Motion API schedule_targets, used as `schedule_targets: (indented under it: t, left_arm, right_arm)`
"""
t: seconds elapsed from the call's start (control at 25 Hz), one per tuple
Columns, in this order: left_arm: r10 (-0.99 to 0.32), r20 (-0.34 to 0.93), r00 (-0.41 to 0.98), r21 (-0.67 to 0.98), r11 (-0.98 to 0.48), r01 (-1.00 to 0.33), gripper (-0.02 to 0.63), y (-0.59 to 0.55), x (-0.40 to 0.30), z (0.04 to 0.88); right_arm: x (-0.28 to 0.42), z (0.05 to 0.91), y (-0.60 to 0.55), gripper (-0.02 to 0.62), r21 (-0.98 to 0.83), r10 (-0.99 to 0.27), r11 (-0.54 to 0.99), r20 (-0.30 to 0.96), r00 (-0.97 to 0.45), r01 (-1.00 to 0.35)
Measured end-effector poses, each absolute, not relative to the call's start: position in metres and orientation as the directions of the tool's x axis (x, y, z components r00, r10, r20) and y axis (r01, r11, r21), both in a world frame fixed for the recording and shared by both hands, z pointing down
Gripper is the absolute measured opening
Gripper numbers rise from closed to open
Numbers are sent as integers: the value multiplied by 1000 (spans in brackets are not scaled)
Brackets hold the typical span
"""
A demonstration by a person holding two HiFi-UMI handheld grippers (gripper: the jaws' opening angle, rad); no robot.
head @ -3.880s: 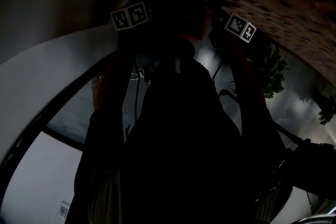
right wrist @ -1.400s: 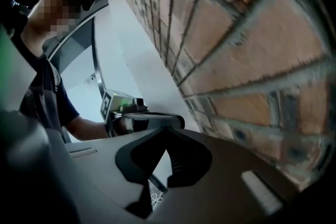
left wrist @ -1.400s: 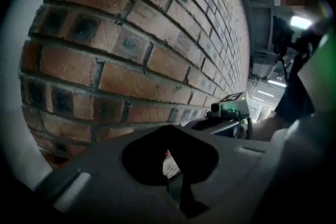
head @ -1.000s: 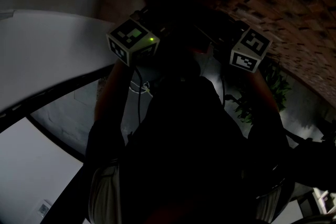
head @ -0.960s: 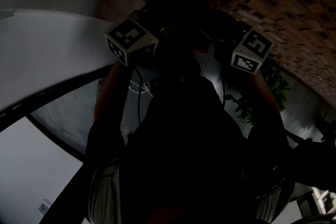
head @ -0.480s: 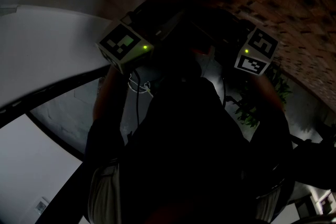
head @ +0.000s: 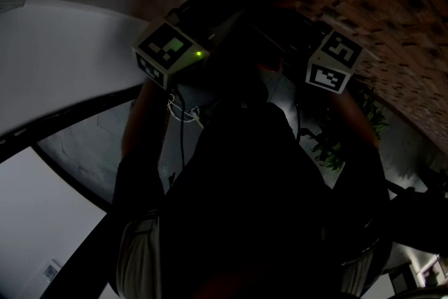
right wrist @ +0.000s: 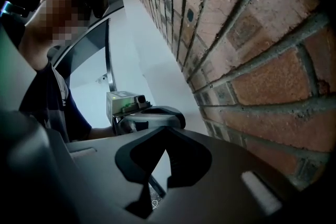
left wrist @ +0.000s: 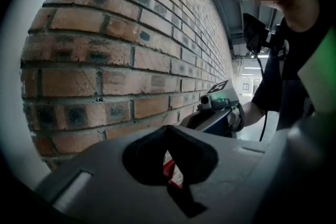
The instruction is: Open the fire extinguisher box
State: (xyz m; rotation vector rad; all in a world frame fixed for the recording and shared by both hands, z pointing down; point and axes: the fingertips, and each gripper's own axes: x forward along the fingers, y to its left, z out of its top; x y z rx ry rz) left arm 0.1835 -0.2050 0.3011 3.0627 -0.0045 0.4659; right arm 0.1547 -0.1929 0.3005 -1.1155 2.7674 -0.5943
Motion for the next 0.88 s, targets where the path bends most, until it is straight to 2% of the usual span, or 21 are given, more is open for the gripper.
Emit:
schedule_targets:
  t: [0.24,0.48,0.88]
  left_arm:
    - [21,249,968,103,-995,-5,-8,-206,184,298]
    - [19,253,967,10,-1000,16,-8,-197,186,292]
    - [-101,269,958,86,-988,-128,-5,-197,172,288]
  right_arm:
    - [156,297,-193,2,-370,-695,655,48,-718,-659]
    - [157,294,-185,2,-382,-681,669,30,-732,-638]
    - [148,287,-180,2,-411,-631,711,-15,-775,-571]
